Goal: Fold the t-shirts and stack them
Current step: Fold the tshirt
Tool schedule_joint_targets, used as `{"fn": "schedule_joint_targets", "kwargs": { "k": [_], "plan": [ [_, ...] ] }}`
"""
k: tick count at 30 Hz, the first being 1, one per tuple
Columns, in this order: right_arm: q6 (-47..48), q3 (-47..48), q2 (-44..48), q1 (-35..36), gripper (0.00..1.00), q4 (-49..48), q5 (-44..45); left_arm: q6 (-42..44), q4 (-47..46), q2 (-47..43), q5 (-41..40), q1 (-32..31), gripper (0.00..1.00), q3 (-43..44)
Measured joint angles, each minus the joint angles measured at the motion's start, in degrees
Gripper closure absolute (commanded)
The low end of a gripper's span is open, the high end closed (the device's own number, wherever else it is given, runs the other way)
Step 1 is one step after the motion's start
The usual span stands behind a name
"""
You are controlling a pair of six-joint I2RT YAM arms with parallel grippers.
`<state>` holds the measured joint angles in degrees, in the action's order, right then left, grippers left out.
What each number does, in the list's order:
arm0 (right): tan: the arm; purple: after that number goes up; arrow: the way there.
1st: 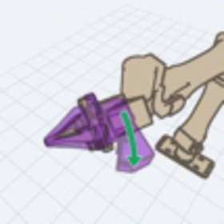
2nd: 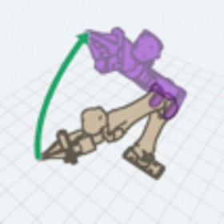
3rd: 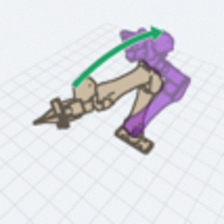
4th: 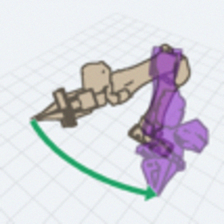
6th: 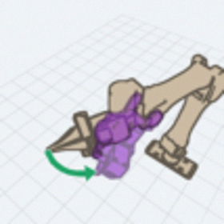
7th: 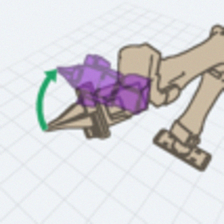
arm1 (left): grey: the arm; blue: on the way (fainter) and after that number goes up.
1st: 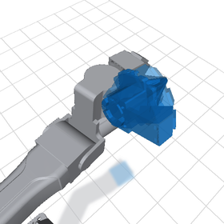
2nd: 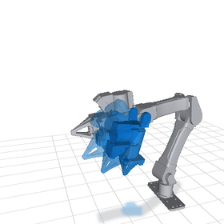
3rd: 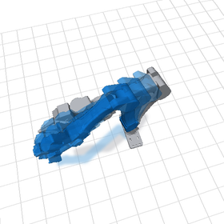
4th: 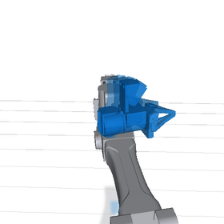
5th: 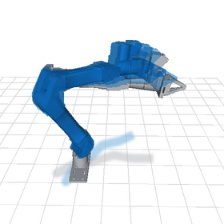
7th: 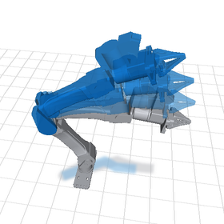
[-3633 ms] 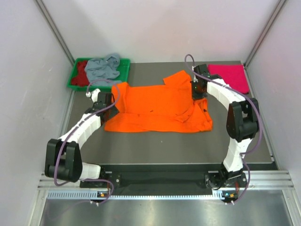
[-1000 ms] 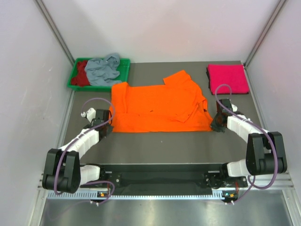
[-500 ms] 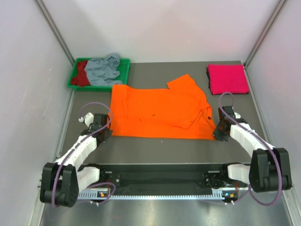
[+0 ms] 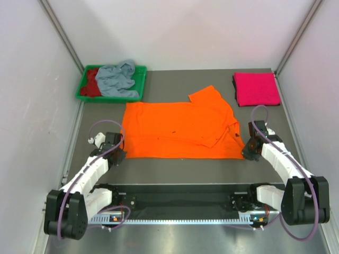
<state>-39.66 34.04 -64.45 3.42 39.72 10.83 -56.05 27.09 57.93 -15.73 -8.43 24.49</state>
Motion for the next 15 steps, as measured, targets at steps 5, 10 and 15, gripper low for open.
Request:
{"fn": "schedule_joint_targets", "kwargs": {
  "k": [5, 10, 15],
  "plan": [
    [-0.96, 0.00, 0.02, -0.13, 1.00, 1.27, -0.17, -0.85, 2.89, -4.00, -0.17, -0.31, 1.00, -0.02],
    [-2.21, 0.15, 0.11, -0.17, 1.00, 4.35, -0.79, -1.16, 5.60, -6.03, -0.90, -0.42, 1.00, -0.04],
    [-4.81, 0.15, 2.25, -0.52, 1.00, 7.87, -1.01, -2.43, 7.65, -7.78, -1.27, -0.72, 1.00, -0.42]
  ]
}}
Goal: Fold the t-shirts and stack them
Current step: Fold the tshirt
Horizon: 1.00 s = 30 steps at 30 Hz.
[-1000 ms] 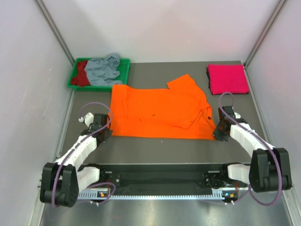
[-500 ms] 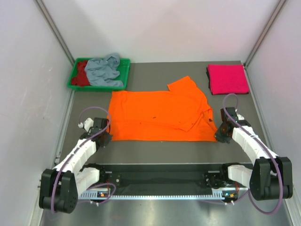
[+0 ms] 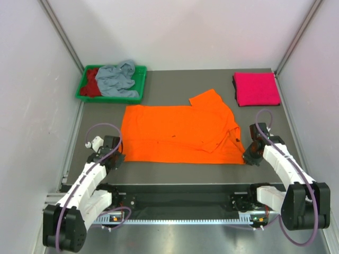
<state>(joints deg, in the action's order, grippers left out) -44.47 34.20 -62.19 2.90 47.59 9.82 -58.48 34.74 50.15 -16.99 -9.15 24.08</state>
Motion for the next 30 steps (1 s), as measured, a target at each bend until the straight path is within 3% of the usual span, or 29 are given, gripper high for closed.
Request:
{"fn": "schedule_joint_targets", "kwargs": {
  "k": [4, 7, 9, 13, 16, 17, 21, 26, 30],
  "plan": [
    [-1.14, -0.52, 0.70, -0.35, 1.00, 0.02, -0.90, -0.79, 0.76, -1.14, 1.16, -0.31, 0.98, -0.35],
    [-1.18, -1.53, 0.70, -0.46, 0.99, 0.02, -1.18, -1.64, 2.14, -2.08, 2.12, -0.48, 0.87, -0.35],
    [-0.74, -1.46, 0.70, -0.46, 0.87, 0.33, -1.44, -1.90, 3.04, -3.21, 2.69, -0.74, 0.72, -0.35],
    [0.63, 1.33, 1.88, -0.50, 0.70, 3.39, -1.46, -0.96, 5.79, -4.63, 2.60, -0.87, 0.65, 2.29],
    [1.33, 5.16, 5.05, -0.57, 0.60, 5.09, -1.84, 0.74, 6.86, -4.22, 0.42, -0.92, 0.45, 8.41],
    [1.60, 6.49, 6.12, -0.59, 0.55, 5.16, -2.54, 1.88, 6.82, -3.61, -0.70, -0.94, 0.44, 11.65],
    [1.70, 10.21, 7.69, -0.52, 0.52, 4.42, -5.88, 7.15, 2.32, -0.70, -0.57, -0.94, 0.44, 19.91],
    [-2.38, 9.31, 7.28, 0.83, 0.52, -0.42, -12.33, 15.10, -4.63, 6.10, 9.46, -0.94, 0.43, 24.06],
    [-10.43, 4.20, 6.84, 7.23, 0.52, -7.28, -14.93, 18.75, -6.82, 14.38, 20.11, -0.94, 0.44, 26.29]
  ]
}}
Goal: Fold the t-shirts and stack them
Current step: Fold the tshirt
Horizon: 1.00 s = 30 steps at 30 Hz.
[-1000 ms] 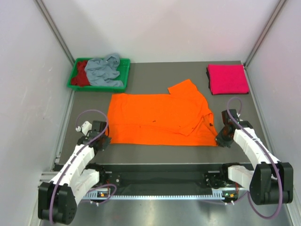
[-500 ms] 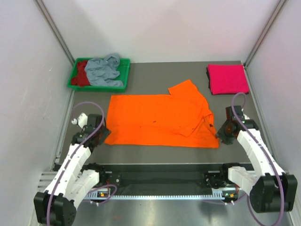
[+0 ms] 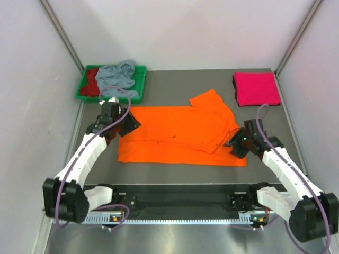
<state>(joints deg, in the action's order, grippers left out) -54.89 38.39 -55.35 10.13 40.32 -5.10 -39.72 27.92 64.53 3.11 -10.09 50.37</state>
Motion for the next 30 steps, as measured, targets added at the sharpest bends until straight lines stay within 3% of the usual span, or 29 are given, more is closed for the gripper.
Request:
{"fn": "schedule_joint_targets", "kwargs": {
  "k": [7, 15, 21, 30],
  "plan": [
    [-10.88, -1.92, -6.84, 12.76, 0.53, -8.28, 0.39, 2.54, -0.92, 10.03, 11.91, 0.85, 0.47, 0.20],
    [-16.26, -1.95, -15.45, 14.73, 0.55, -14.47, 0.57, 3.54, -1.18, 13.57, 13.22, 3.37, 0.59, 0.57],
    [-17.75, -1.64, -17.79, 15.10, 0.55, -15.47, 0.94, 1.46, 0.35, 13.64, 5.01, 3.56, 0.50, 0.09],
    [-17.97, -1.55, -20.24, 15.21, 0.55, -15.93, 0.94, -7.50, 3.41, 10.75, -10.84, 4.98, 0.51, -4.55]
  ]
}}
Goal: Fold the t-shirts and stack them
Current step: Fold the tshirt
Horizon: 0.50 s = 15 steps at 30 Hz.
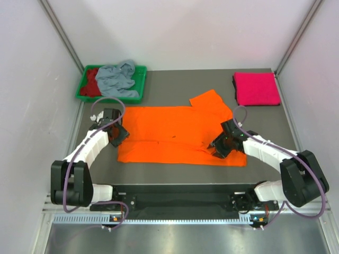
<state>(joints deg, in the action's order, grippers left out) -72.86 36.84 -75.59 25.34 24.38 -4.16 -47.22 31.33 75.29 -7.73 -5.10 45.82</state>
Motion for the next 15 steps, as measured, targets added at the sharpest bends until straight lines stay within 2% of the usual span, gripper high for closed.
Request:
{"fn": "schedule_joint_targets", "kwargs": {
  "k": [10, 15],
  "plan": [
    [-0.90, 0.00, -0.59, 0.00, 0.55, 0.04, 0.22, -2.38, -0.07, 6.93, -2.45, 1.62, 0.48, 0.24],
    [-1.29, 0.00, -0.59, 0.00, 0.60, 0.11, 1.25, -2.36, -0.57, 8.46, -2.75, 1.64, 0.50, 0.24]
  ]
}}
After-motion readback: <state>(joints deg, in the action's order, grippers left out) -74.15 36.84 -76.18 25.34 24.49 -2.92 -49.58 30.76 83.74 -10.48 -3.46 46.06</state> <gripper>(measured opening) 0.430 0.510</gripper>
